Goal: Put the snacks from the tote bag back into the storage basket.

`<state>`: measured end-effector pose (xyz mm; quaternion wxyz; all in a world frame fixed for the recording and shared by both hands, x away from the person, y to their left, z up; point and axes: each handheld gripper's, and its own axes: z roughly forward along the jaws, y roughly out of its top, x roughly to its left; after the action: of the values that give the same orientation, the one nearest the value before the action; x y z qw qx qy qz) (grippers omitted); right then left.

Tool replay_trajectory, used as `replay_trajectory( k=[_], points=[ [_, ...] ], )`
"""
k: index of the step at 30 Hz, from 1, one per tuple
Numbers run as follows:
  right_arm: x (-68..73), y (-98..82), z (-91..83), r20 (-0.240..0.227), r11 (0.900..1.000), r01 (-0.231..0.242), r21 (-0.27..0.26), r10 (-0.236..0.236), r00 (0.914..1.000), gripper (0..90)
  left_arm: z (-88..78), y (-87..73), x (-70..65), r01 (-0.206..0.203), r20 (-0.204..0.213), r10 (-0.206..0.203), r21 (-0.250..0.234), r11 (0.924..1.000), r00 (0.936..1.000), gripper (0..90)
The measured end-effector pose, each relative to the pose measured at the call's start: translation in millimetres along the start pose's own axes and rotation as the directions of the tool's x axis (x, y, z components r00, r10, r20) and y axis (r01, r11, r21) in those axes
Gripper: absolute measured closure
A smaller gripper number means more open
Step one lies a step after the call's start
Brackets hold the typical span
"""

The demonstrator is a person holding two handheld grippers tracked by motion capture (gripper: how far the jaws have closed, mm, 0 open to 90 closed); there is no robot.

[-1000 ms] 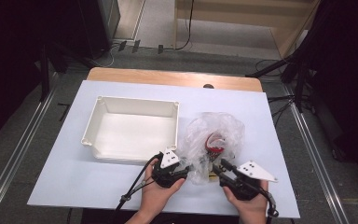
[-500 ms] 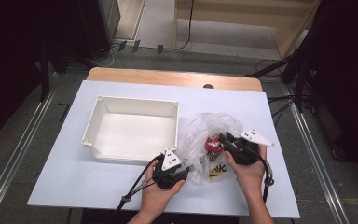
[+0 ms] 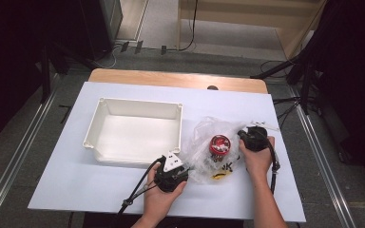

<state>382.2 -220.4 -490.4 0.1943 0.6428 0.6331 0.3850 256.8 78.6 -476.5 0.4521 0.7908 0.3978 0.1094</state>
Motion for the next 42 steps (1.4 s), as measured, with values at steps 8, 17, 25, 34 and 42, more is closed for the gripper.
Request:
replay_trajectory(
  k=[8, 17, 25, 34, 42],
  points=[
    [-15.2, 4.9, -19.2, 0.029, 0.996, -0.063, -0.056, 0.064, 0.9975, 66.5, -0.1, -0.2, 1.0, 0.011, 0.006, -0.011, 0.001, 0.9999, 0.9999, 75.9],
    [-4.4, -3.2, -94.0, -0.099, 0.978, 0.002, -0.207, -0.023, 0.9948, 50.5, 0.1, 0.0, 0.1, 0.003, 0.003, -0.003, 0.002, 1.0, 1.0, 72.8],
    [30.0, -55.0, -101.3, -0.185, 0.995, 0.038, -0.09, -0.054, 0.9812, 52.3, -0.2, -0.1, 0.3, 0.001, 0.005, -0.001, 0.0, 1.0, 1.0, 72.7],
    [34.1, -71.4, -78.5, -0.069, 0.989, 0.138, 0.059, -0.134, 0.9886, 90.0, -0.3, -0.2, 0.9, 0.011, 0.002, -0.011, -0.001, 0.9999, 0.9999, 73.7],
    [7.1, -76.7, -94.3, -0.065, 0.994, 0.093, 0.049, -0.09, 0.9938, 89.4, -1.1, -0.3, 1.3, 0.013, 0.0, -0.013, -0.005, 0.9999, 0.9999, 72.5]
  ],
)
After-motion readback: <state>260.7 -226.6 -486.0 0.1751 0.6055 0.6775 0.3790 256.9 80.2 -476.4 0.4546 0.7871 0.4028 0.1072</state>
